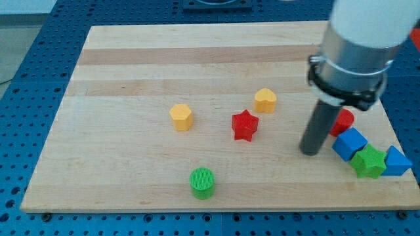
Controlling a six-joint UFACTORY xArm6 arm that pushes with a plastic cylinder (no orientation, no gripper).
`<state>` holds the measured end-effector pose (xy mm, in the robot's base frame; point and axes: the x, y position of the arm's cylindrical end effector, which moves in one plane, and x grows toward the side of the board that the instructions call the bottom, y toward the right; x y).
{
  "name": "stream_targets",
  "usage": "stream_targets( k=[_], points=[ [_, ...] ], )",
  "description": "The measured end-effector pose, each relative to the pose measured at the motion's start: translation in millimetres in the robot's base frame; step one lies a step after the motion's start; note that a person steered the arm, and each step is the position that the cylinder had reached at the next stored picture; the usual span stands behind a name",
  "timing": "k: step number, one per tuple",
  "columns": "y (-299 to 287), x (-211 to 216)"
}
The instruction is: Slide the red star closer to the yellow hexagon
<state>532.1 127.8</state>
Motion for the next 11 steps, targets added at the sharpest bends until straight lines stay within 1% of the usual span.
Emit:
stream_targets(
  k=[1, 2, 3, 4, 5, 6, 8, 9, 10, 11],
  points=[
    [-45.3, -9.7],
    [-79.6, -29.7],
    [-99.0, -42.0],
    [-62.2, -42.0],
    [-15.7, -56.9],
    [-32.1, -71.0],
    [-97.0, -54.3],
    [-107.9, -54.3],
    [-104.5, -54.3],
    [-36.0, -57.6]
  ],
)
